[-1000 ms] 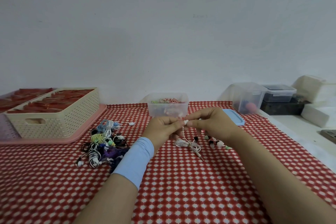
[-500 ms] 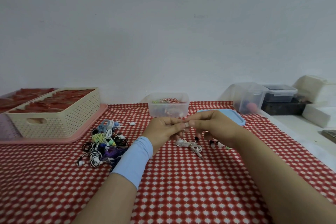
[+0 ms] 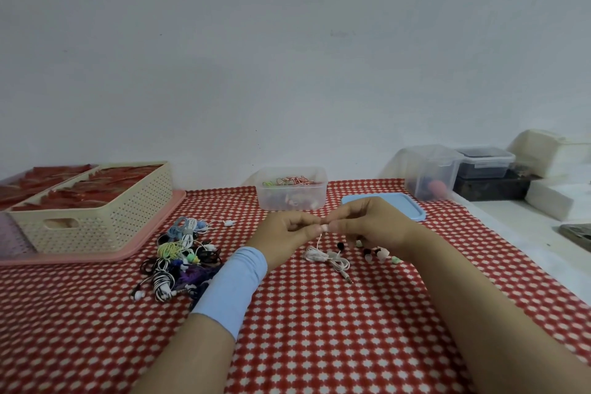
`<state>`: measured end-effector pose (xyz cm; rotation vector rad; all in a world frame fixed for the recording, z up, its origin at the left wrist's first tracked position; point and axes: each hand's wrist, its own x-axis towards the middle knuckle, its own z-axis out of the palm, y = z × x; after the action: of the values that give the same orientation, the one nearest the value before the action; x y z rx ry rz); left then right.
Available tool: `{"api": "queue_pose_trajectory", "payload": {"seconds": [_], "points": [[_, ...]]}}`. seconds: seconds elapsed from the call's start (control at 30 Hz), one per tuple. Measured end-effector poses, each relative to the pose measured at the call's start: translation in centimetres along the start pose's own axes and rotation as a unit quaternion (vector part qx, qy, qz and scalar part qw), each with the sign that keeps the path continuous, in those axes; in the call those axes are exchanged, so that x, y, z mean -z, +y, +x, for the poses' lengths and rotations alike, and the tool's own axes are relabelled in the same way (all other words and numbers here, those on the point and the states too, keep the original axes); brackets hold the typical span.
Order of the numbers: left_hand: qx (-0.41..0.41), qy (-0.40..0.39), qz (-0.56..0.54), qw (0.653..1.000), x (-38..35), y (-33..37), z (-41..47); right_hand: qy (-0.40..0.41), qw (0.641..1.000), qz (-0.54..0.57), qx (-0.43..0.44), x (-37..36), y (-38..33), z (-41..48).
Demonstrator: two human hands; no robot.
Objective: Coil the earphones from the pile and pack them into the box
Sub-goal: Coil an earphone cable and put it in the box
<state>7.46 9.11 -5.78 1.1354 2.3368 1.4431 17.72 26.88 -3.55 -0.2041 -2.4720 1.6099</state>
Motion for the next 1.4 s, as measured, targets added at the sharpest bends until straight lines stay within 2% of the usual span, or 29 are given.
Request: {"api": "queue_pose_trajectory", "payload": {"seconds": [0.1,0.17,0.27,0.33,0.47,0.57,0.63,0.7,0.9,1.03,1.17,1.4], "points": [[0.041,-0.090,0.116,0.988,0.1,-0.1,-0.2,0.034,0.998,-0.046,-0.010,0.3,0.4,0.2],[0.038,-0.124,0.197,0.972,-0.1,-0.4,-0.2,0.027,0.993,-0.110,-0.012,0.2,0.8,0.6],[0.036,-0.095,0.218,0.971,0.2,0.0,0.0,0.008,0.980,-0.197,-0.012,-0.1,1.1,0.8],[0.037,-0.075,0.217,0.973,0.8,0.3,0.2,0.022,0.978,-0.208,-0.003,-0.3,0.8,0.8],[0.027,-0.058,0.224,0.972,2.8,0.9,0.5,0.038,0.995,-0.088,0.007,-0.8,-0.5,1.2],[0.008,-0.046,0.232,0.972,4.6,1.9,1.3,-0.013,0.999,-0.022,0.033,-1.6,-2.0,1.8],[-0.006,-0.028,0.238,0.971,6.0,2.8,2.3,-0.045,0.996,-0.056,0.044,-1.9,-2.9,2.9],[-0.012,-0.005,0.220,0.975,7.5,3.5,3.4,-0.038,0.993,-0.098,0.046,-1.8,-3.8,4.4],[-0.016,0.064,0.166,0.984,11.3,3.8,7.2,-0.003,0.991,-0.124,0.049,-0.5,-6.3,9.9],[0.008,0.081,0.216,0.973,11.9,2.4,10.1,0.026,0.978,-0.200,0.049,-0.2,-6.8,14.3],[0.046,0.077,0.241,0.966,11.8,1.0,12.4,0.053,0.964,-0.255,0.044,-0.4,-6.6,17.5],[0.083,0.015,0.291,0.953,11.9,-2.7,13.7,0.006,0.944,-0.328,0.020,-1.8,-4.2,20.6]]}}
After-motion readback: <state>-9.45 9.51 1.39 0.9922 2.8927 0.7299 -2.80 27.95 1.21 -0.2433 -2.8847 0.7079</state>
